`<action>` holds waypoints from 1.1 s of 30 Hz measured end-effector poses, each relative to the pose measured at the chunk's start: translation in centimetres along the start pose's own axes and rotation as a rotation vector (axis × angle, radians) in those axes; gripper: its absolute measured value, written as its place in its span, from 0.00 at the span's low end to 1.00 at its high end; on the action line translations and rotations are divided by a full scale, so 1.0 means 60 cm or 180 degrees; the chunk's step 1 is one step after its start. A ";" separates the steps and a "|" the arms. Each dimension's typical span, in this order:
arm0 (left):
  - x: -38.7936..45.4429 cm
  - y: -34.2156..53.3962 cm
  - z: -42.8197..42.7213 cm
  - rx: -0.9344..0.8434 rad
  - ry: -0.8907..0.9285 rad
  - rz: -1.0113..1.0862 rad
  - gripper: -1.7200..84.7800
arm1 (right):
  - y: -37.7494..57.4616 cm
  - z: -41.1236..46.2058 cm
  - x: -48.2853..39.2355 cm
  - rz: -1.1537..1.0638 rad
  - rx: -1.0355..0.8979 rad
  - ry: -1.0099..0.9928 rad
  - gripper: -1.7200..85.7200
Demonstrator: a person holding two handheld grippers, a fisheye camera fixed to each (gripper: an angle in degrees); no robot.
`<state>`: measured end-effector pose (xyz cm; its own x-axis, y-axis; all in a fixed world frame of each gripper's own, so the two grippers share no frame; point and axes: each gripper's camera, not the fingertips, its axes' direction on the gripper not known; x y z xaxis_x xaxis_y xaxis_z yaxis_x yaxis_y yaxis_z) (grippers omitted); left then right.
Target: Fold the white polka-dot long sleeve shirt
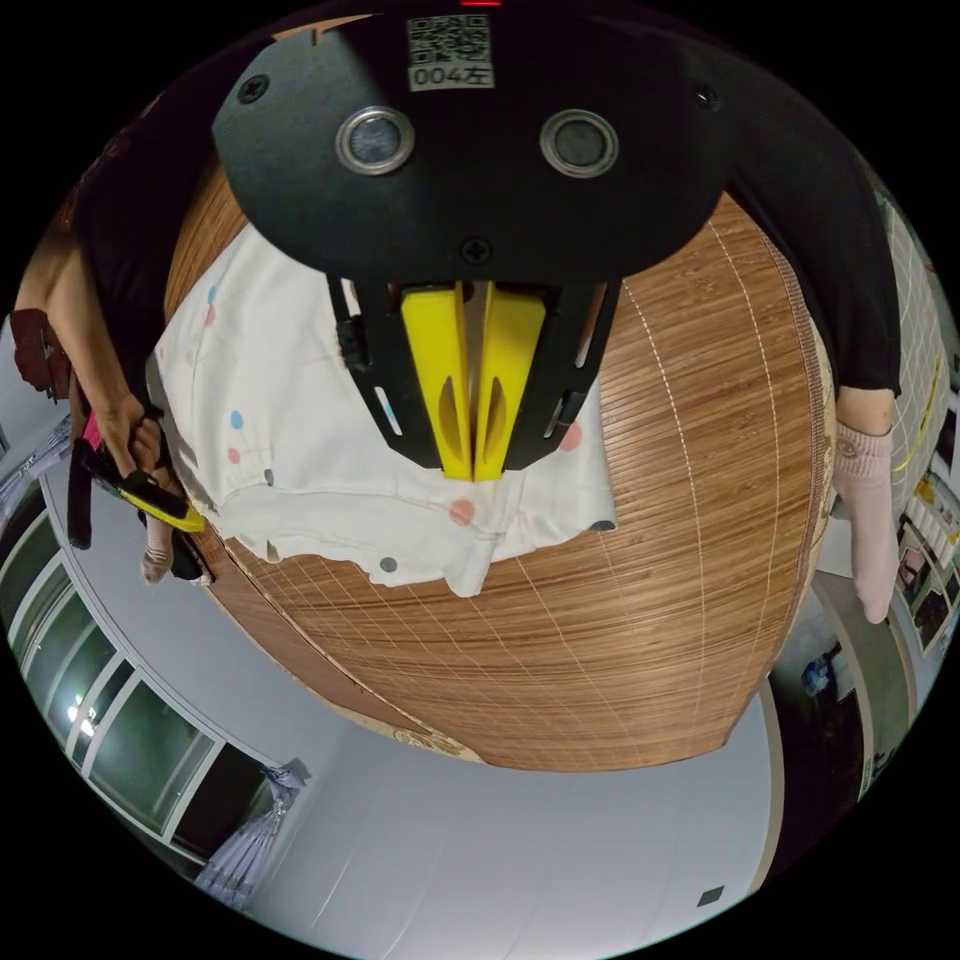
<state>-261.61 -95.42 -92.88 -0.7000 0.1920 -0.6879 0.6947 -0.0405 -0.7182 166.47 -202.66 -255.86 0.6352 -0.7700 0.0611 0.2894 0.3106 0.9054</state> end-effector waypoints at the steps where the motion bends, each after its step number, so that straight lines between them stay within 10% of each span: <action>1: 0.001 0.000 -0.001 -0.0001 -0.0002 -0.0001 0.02 | 0.004 0.007 0.000 -0.0014 -0.0052 -0.0063 0.14; 33: 0.324 -0.118 0.031 -0.0410 0.0615 0.0708 0.03 | 0.015 0.105 0.089 0.0046 -0.0243 -0.0151 0.15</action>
<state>-280.46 -93.23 -101.38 -0.4927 0.3755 -0.7850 0.8511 0.0198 -0.5246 165.64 -210.01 -252.06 0.6056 -0.7900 0.0954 0.3353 0.3620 0.8698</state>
